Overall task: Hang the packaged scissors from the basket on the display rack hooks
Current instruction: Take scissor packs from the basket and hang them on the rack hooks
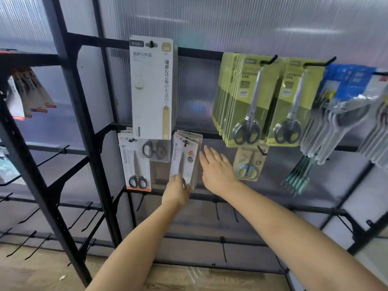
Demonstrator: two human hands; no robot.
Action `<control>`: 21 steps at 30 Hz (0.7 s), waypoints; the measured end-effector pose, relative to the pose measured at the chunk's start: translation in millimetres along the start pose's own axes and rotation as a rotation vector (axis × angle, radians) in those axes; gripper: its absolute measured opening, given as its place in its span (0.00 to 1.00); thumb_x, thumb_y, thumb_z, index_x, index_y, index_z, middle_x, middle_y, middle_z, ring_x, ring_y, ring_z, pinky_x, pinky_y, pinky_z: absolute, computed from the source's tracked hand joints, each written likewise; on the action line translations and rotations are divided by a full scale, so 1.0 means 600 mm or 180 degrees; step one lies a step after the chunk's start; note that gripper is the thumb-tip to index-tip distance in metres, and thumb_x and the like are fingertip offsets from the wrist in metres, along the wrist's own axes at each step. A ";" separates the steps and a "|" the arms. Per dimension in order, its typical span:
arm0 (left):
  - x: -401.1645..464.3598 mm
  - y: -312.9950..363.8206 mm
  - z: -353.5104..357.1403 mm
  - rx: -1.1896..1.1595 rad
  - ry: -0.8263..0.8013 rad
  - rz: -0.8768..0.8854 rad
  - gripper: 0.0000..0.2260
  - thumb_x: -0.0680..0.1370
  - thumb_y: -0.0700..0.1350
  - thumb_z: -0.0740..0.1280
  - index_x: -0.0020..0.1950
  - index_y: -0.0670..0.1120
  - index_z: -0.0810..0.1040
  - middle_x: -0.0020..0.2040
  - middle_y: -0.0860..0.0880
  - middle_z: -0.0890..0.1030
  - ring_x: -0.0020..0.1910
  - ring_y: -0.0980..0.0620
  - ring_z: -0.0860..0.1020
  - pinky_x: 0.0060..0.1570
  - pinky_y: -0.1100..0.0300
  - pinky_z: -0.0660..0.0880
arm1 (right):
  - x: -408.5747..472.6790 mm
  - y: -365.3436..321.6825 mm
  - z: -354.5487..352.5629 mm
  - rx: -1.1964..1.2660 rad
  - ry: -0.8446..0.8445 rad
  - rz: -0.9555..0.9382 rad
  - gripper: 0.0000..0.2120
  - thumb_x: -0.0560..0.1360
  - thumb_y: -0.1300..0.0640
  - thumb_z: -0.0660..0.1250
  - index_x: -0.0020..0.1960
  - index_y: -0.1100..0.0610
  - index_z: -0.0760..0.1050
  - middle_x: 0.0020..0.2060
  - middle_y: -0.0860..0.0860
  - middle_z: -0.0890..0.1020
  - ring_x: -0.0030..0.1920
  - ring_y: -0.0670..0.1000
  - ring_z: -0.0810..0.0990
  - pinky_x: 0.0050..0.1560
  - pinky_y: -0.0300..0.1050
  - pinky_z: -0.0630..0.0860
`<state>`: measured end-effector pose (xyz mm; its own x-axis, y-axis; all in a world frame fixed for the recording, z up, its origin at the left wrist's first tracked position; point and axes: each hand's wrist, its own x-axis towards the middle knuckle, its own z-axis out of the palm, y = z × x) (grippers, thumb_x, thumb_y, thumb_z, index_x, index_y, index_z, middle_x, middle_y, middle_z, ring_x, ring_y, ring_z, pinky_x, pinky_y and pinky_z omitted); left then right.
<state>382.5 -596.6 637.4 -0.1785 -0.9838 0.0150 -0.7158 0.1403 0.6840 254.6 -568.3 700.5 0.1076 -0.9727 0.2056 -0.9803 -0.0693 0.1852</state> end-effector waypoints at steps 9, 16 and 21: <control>-0.136 0.114 0.061 0.0540 -0.0259 0.1131 0.13 0.80 0.44 0.59 0.62 0.38 0.69 0.63 0.41 0.72 0.62 0.42 0.70 0.57 0.52 0.70 | -0.218 0.066 0.001 0.0298 -0.0184 0.0750 0.29 0.79 0.56 0.58 0.75 0.60 0.51 0.74 0.57 0.59 0.73 0.56 0.58 0.72 0.51 0.58; -0.237 0.252 0.148 0.0536 -0.0863 0.1732 0.18 0.80 0.41 0.57 0.70 0.39 0.65 0.69 0.41 0.68 0.68 0.43 0.65 0.63 0.53 0.67 | -0.413 0.172 -0.023 0.0348 -0.0245 0.1767 0.26 0.79 0.55 0.57 0.74 0.61 0.57 0.69 0.57 0.66 0.69 0.57 0.66 0.66 0.49 0.62; -0.311 0.351 0.223 0.0537 -0.1276 0.2170 0.18 0.81 0.42 0.58 0.70 0.39 0.65 0.68 0.39 0.69 0.66 0.41 0.68 0.61 0.49 0.69 | -0.561 0.235 -0.047 0.0311 -0.0166 0.2519 0.23 0.77 0.56 0.58 0.70 0.63 0.61 0.63 0.59 0.71 0.63 0.59 0.71 0.61 0.49 0.66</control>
<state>174.7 -368.8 681.1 -0.8180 -0.5656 0.1046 -0.4488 0.7413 0.4991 84.7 -244.5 684.7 -0.6316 -0.7503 0.1951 -0.7729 0.6292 -0.0826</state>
